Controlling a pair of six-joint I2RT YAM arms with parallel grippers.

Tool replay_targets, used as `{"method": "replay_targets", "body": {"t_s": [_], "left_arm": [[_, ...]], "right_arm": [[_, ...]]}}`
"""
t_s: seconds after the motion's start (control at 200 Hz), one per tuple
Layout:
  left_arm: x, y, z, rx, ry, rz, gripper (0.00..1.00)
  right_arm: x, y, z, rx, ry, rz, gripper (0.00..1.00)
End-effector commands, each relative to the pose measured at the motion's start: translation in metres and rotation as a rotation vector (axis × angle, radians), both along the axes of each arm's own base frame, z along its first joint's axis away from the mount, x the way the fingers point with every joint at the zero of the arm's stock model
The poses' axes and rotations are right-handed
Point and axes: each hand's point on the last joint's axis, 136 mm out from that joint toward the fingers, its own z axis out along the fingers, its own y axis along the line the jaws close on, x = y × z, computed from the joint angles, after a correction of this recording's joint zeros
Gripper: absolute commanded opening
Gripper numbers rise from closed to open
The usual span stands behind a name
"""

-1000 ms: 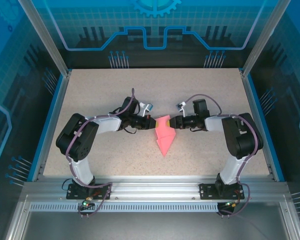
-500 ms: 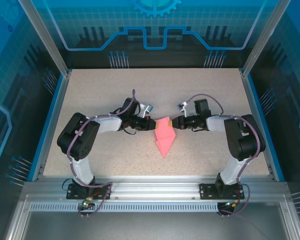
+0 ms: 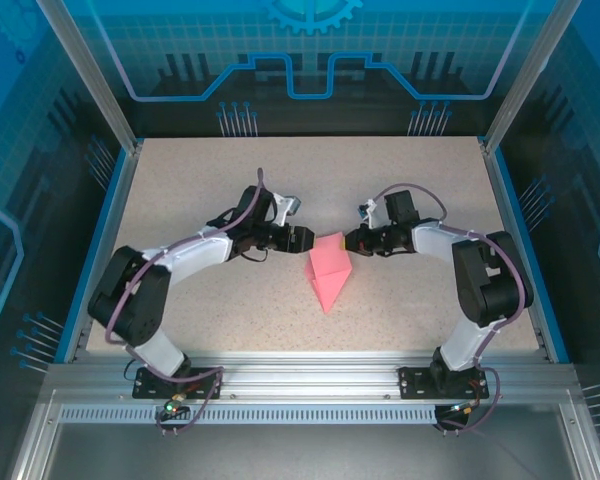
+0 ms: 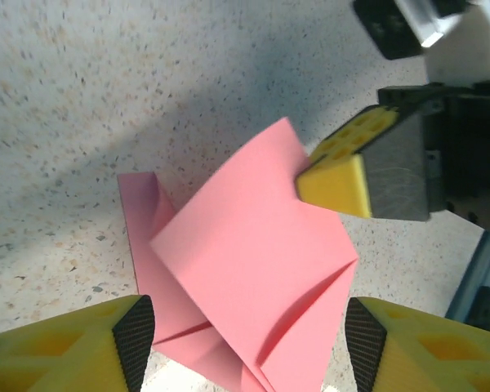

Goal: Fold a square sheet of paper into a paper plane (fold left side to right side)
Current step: Fold the wing for the fifth time at the center of the table.

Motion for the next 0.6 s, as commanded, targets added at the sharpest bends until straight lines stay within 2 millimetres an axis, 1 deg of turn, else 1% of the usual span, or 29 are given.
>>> {"method": "replay_targets", "body": {"t_s": [0.0, 0.095, 0.165, 0.21, 0.285, 0.43, 0.595], "left_arm": [[-0.023, 0.005, 0.003, 0.219, -0.083, -0.042, 0.66], [-0.045, 0.0, -0.002, 0.355, -0.122, -0.094, 0.67], [-0.061, -0.007, -0.011, 0.438, -0.13, -0.134, 0.68], [-0.071, -0.014, -0.016, 0.479, -0.138, -0.162, 0.68], [-0.08, -0.025, -0.024, 0.528, -0.145, -0.187, 0.69], [-0.088, -0.045, -0.038, 0.567, -0.141, -0.209, 0.7], [-0.081, -0.053, -0.056, 0.617, -0.123, -0.199, 0.71]], "right_arm": [[-0.005, 0.007, 0.004, -0.054, 0.098, -0.069, 0.0], [-0.001, 0.012, 0.007, -0.077, 0.141, -0.118, 0.0], [0.005, 0.013, 0.009, -0.1, 0.159, -0.148, 0.0], [0.008, 0.014, 0.009, -0.113, 0.17, -0.164, 0.0], [0.012, 0.015, 0.006, -0.124, 0.194, -0.189, 0.0], [0.019, 0.018, 0.0, -0.127, 0.226, -0.229, 0.0], [0.02, 0.024, -0.003, -0.136, 0.231, -0.23, 0.0]]}}
